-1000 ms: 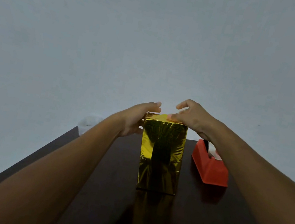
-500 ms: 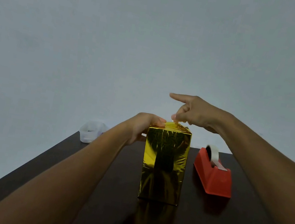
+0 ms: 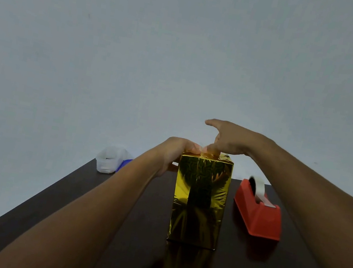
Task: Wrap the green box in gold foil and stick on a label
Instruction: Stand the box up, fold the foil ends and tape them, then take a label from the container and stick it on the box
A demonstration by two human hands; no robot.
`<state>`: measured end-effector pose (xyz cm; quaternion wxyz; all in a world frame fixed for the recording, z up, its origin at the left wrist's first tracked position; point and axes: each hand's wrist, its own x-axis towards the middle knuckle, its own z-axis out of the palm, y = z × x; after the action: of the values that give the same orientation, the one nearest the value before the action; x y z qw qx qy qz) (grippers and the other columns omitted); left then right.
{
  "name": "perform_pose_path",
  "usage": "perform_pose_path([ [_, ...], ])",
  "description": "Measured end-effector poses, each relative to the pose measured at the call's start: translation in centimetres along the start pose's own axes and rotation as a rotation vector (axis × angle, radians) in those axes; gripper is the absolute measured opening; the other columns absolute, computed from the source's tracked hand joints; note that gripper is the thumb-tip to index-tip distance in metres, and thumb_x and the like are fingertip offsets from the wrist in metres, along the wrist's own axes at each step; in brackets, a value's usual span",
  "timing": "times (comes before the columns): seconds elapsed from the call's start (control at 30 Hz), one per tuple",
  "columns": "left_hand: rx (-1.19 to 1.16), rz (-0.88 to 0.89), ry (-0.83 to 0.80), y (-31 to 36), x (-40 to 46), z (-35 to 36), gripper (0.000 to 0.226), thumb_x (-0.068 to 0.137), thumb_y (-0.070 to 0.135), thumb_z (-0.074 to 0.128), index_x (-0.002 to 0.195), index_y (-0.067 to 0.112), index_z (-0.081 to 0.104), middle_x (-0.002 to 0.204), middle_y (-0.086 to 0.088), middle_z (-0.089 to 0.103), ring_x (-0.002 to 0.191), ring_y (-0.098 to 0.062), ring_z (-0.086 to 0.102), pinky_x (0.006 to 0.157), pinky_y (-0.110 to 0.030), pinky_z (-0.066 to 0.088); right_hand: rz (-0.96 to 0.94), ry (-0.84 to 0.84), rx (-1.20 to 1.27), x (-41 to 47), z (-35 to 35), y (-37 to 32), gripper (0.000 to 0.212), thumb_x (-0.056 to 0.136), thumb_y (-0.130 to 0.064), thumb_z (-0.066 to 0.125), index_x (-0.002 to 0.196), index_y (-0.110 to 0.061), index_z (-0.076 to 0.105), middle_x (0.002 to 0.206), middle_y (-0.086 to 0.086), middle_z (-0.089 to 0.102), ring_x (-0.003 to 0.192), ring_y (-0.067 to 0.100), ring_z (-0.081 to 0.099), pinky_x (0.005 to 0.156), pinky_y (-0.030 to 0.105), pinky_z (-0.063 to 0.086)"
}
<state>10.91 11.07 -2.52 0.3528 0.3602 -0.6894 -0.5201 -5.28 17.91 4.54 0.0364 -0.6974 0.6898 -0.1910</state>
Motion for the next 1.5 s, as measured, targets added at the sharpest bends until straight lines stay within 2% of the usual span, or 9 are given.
perform_pose_path([
  [0.13,0.028,0.01,0.01,-0.2,0.0,0.0,0.027,0.091,0.027,0.062,0.113,0.022,0.076,0.109,-0.005,0.073,0.102,-0.024,0.064,0.082,-0.037,0.054,0.16,-0.006,-0.008,-0.1,-0.2,-0.1,0.088,0.088,-0.04,0.077,0.156,-0.015,0.027,0.122,0.011,0.062,0.085,0.021,0.055,0.061,0.028,0.045],
  [0.27,0.02,0.004,0.015,-0.3,0.0,-0.1,0.026,0.092,0.027,0.062,0.114,0.022,0.074,0.107,-0.005,0.071,0.098,-0.022,0.063,0.089,-0.04,0.054,0.306,0.037,0.027,-1.0,-0.2,1.7,0.105,0.073,-0.068,0.076,0.147,-0.004,0.039,0.107,0.013,0.059,0.074,0.021,0.052,0.055,0.028,0.038],
  [0.47,0.036,-0.022,0.098,0.1,0.3,0.5,0.051,0.07,0.049,0.069,0.107,0.014,0.072,0.096,-0.005,0.068,0.091,-0.024,0.063,0.1,-0.051,0.049,0.411,0.062,0.564,-1.8,3.2,4.6,0.077,0.069,-0.075,0.075,0.101,-0.005,0.067,0.088,0.008,0.07,0.046,0.011,0.054,0.043,0.019,0.04],
  [0.77,0.02,-0.163,0.144,1.9,1.3,1.2,0.029,0.085,0.023,0.069,0.111,0.01,0.066,0.104,-0.013,0.066,0.069,-0.023,0.062,0.051,-0.029,0.052,0.498,0.028,0.941,-1.5,5.3,5.3,0.037,0.075,-0.058,0.079,0.085,-0.024,0.071,0.072,-0.004,0.058,0.062,0.01,0.052,0.038,0.016,0.036],
  [0.93,0.091,-0.128,0.091,1.5,2.0,1.1,0.042,0.084,0.044,0.074,0.112,0.013,0.067,0.105,-0.011,0.073,0.085,-0.027,0.072,0.074,-0.037,0.059,0.488,0.046,0.966,-1.0,5.7,5.3,0.039,0.075,-0.058,0.077,0.094,-0.024,0.074,0.069,-0.005,0.059,0.063,0.009,0.053,0.039,0.017,0.035],
  [1.13,0.105,-0.171,0.044,1.9,2.1,0.3,0.02,0.095,0.027,0.066,0.105,0.01,0.066,0.093,-0.015,0.068,0.086,-0.03,0.066,0.093,-0.051,0.056,0.49,0.058,0.995,-0.3,6.1,5.4,0.035,0.079,-0.059,0.074,0.08,-0.024,0.069,0.066,-0.006,0.058,0.061,0.009,0.051,0.041,0.017,0.035],
  [1.3,-0.355,0.01,-0.02,-0.8,1.6,0.5,0.063,0.097,0.064,0.044,0.126,0.013,0.067,0.12,-0.012,0.07,0.111,-0.029,0.068,0.097,-0.047,0.052,0.53,0.165,1.134,-0.3,7.4,5.8,0.047,0.09,-0.068,0.054,0.074,-0.025,0.059,0.077,-0.002,0.056,0.068,0.015,0.051,0.045,0.021,0.037],
  [1.43,-0.137,0.255,0.09,-4.0,1.4,2.1,0.076,0.079,0.083,0.051,0.127,0.026,0.063,0.131,-0.007,0.064,0.123,-0.025,0.061,0.108,-0.054,0.046,0.523,0.234,1.308,-0.1,8.5,5.1,0.054,0.1,-0.064,0.041,0.097,-0.015,0.065,0.088,0.005,0.066,0.083,0.022,0.064,0.07,0.033,0.055],
  [1.5,-0.153,0.197,0.085,-3.7,2.1,1.9,0.074,0.086,0.081,0.045,0.125,0.022,0.066,0.123,-0.009,0.07,0.115,-0.028,0.067,0.104,-0.053,0.05,0.538,0.224,1.354,0.4,8.6,4.9,0.061,0.101,-0.065,0.033,0.105,-0.012,0.063,0.08,0.006,0.067,0.069,0.02,0.066,0.061,0.028,0.055],
])
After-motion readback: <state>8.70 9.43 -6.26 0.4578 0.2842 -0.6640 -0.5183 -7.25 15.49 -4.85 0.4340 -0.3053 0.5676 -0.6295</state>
